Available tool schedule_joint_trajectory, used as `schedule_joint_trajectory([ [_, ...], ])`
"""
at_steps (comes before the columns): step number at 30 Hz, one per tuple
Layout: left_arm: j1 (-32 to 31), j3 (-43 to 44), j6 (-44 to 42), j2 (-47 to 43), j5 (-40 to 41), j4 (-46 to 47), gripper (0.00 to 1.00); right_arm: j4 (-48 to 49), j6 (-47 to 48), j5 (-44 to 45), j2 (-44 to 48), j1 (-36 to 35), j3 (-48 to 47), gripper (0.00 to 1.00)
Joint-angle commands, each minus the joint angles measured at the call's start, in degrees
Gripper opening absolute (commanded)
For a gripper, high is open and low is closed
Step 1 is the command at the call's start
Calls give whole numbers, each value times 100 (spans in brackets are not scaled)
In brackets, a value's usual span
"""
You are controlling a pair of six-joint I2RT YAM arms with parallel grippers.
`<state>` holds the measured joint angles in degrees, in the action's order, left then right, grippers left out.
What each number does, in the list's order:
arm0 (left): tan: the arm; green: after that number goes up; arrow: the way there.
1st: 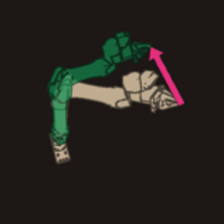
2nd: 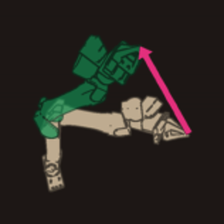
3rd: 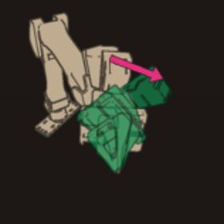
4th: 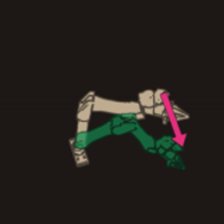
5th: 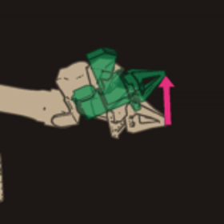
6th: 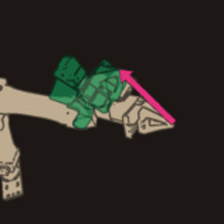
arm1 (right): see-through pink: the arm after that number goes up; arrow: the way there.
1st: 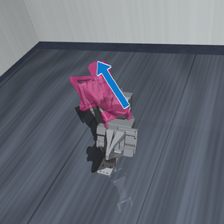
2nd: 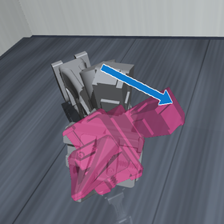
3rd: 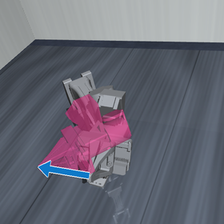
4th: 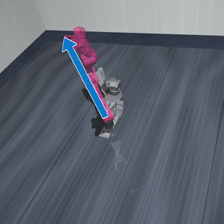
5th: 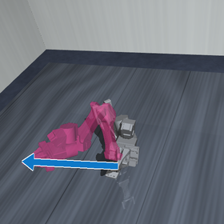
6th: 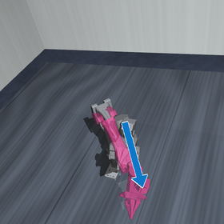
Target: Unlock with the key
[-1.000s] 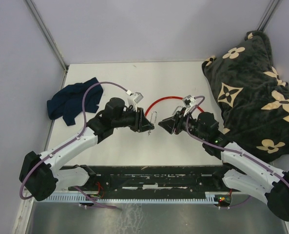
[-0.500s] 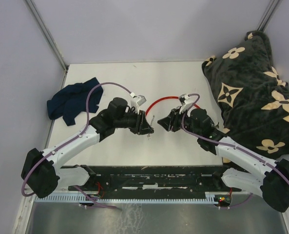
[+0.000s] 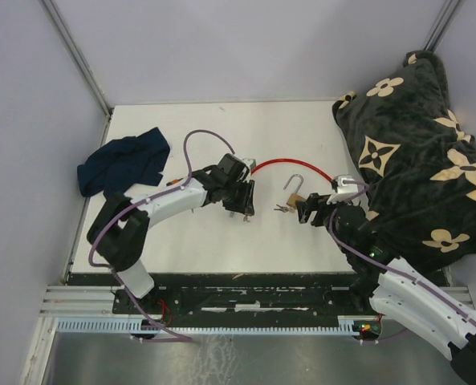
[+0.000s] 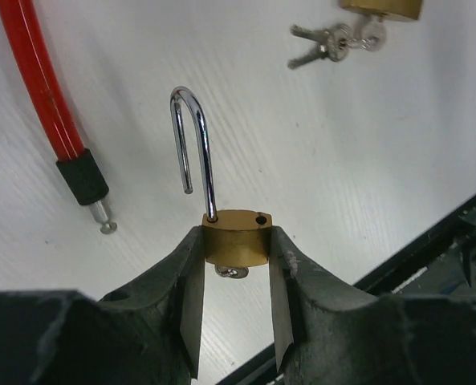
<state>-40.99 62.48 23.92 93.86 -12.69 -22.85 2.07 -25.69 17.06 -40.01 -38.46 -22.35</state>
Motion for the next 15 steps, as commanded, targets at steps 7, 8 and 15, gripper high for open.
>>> schedule_joint_trajectory([
  [7,-353,1848,159,2018,961,-670,7,211,574,1366,963,19,785,81],
  [8,-391,2032,183,2196,984,-718,8,199,547,1375,960,19,782,81],
  [15,-633,3158,422,3037,1050,-976,40,282,427,1321,846,22,802,81],
])
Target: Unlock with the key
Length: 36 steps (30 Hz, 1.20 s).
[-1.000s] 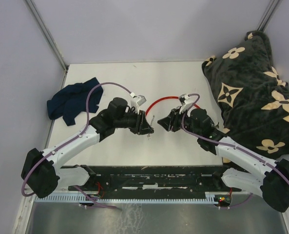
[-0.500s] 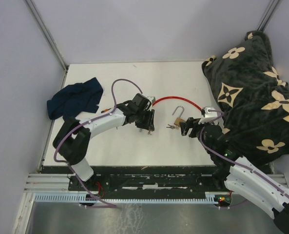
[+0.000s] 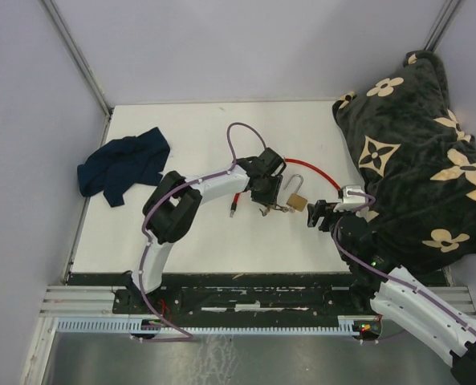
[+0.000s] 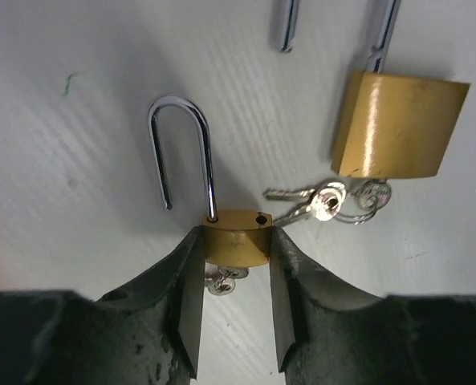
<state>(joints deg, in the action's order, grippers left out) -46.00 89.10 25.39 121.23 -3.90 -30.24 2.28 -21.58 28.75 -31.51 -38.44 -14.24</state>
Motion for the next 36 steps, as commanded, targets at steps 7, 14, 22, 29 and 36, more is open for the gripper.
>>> schedule_joint_trajectory([
  [7,-143,655,345,-57,393,-371,63,249,15,66,15,20,-9,81],
  [14,41,351,98,-1080,868,-996,69,207,35,-23,30,20,-10,81],
  [22,1286,-758,-348,-2200,1306,-1550,74,374,-64,-176,-95,16,38,81],
  [29,2525,-1155,-594,-2365,1302,-1476,75,366,-84,-252,-46,13,49,81],
  [36,3290,-417,-1125,-1515,1710,-1519,76,387,-100,-365,-32,13,61,81],
])
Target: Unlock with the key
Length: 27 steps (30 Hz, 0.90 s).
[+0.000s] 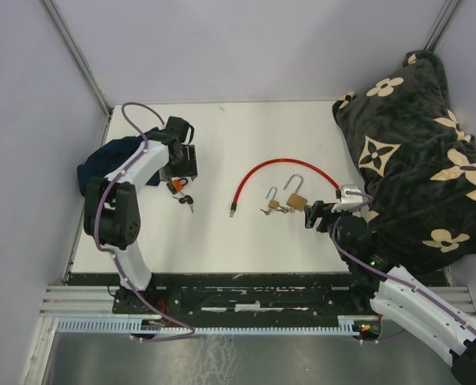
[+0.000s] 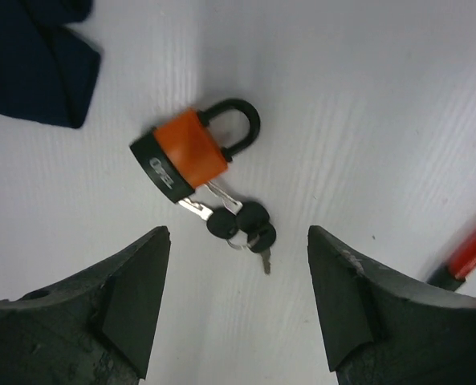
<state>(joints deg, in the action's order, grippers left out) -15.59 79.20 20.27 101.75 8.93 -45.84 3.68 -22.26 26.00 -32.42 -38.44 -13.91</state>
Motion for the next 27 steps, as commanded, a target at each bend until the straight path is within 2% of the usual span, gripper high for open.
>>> schedule_joint_trajectory([
  [1,298,685,-713,575,441,47,77,266,-35,-102,56,19,38,81],
  [6,481,1325,-1062,1382,113,-180,78,335,-50,-198,-66,20,45,81],
  [12,596,1444,-1298,1794,-451,-164,77,338,-24,-311,-302,16,-60,81],
  [20,622,1036,-1161,1628,-699,-251,75,361,-52,-394,-599,19,-144,80],
  [25,624,771,-891,1336,-297,-314,72,423,-85,-438,-699,18,-138,80],
  [27,621,745,-835,1270,-372,-320,71,426,-90,-445,-704,18,-141,80],
])
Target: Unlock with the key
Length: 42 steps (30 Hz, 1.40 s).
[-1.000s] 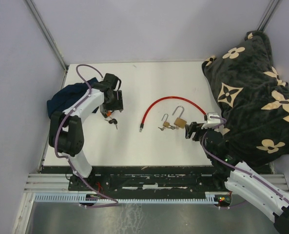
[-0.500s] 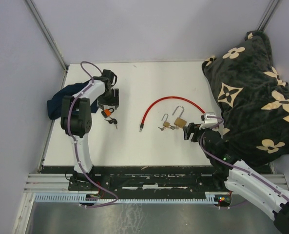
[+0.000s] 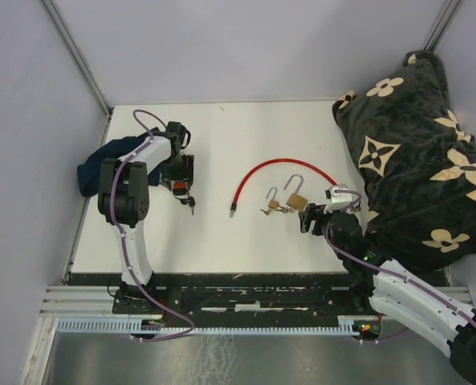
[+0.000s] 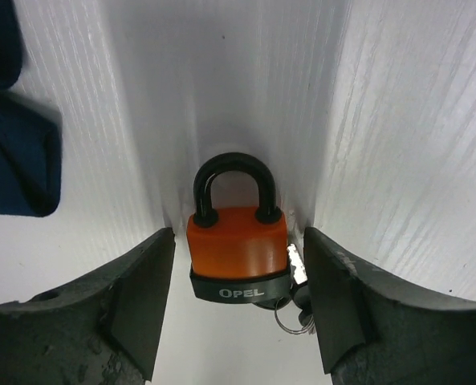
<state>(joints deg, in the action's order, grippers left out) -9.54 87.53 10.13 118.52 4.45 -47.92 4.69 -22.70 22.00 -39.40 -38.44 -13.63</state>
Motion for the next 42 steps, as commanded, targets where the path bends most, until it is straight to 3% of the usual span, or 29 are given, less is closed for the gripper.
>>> schedule_joint_trajectory([
  [1,21,-87,213,-424,117,-100,71,321,-49,-41,6,20,-168,80],
  [7,23,-66,294,-283,228,-96,71,301,-48,-16,55,20,-160,79],
  [16,-28,-221,429,-353,-165,20,44,346,-63,-29,-39,15,-162,79],
  [22,-442,-577,919,-489,-722,159,39,353,-79,-43,-102,13,-168,79],
  [30,-1116,-886,1744,-868,-912,814,50,433,-89,-61,-250,17,-167,79],
  [37,-1168,-932,1955,-1306,-689,878,70,514,-57,-154,-464,18,-193,79],
  [42,-1109,-1394,1982,-2127,-396,787,73,595,-52,-207,-638,20,-210,78],
])
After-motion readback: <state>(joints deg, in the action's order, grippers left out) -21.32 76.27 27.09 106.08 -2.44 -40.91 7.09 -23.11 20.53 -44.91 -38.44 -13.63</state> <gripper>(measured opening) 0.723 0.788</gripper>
